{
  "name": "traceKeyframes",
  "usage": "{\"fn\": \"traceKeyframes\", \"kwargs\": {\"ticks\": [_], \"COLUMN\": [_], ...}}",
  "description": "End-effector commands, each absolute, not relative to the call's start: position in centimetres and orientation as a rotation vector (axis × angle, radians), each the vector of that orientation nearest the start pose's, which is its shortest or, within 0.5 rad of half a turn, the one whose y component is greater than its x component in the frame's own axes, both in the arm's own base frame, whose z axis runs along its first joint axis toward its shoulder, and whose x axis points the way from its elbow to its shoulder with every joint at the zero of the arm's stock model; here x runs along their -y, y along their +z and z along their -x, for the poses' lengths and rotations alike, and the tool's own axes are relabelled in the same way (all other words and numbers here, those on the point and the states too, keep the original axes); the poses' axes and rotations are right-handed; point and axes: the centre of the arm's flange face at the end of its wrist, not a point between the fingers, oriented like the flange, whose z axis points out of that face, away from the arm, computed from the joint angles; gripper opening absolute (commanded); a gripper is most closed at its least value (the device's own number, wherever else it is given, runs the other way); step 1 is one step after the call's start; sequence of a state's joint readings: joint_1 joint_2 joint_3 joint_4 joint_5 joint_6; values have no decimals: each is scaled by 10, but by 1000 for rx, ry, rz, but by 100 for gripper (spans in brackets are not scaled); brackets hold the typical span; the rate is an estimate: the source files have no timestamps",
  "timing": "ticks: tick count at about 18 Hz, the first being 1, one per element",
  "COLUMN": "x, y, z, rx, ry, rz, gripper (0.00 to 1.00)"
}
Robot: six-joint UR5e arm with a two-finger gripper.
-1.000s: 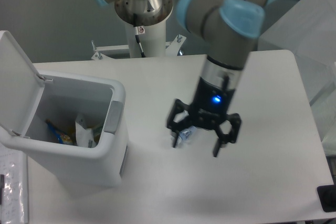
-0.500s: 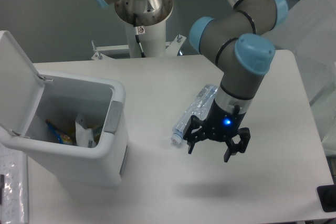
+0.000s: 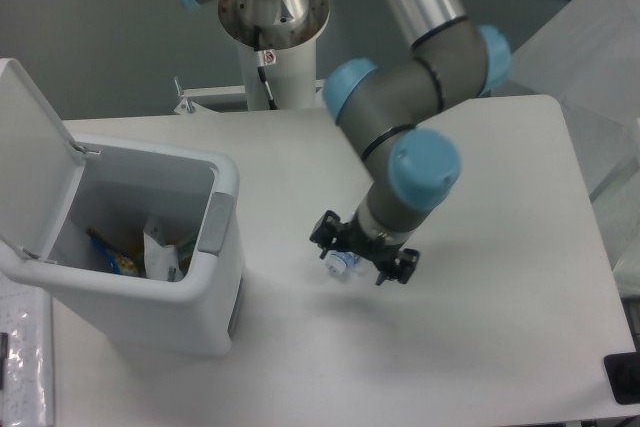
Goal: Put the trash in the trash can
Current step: 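Move the gripper back toward the clear plastic water bottle, then rotate the wrist to align the gripper with the bottle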
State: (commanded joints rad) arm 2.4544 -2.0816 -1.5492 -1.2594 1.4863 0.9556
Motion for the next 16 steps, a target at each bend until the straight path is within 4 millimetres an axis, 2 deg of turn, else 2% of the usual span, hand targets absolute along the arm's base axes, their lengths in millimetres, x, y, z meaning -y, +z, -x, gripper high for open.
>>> {"fn": "traceKeyframes", "kwargs": {"ticks": [5,9,16], "x": [-513,-519,-524], "y": [208,186,179], "z": [402,395,395], "rx": [-131,-165,-182], "ry": [-344,-355,-350], "rz": [3186,3233,3252], "gripper": [100,100,100]}}
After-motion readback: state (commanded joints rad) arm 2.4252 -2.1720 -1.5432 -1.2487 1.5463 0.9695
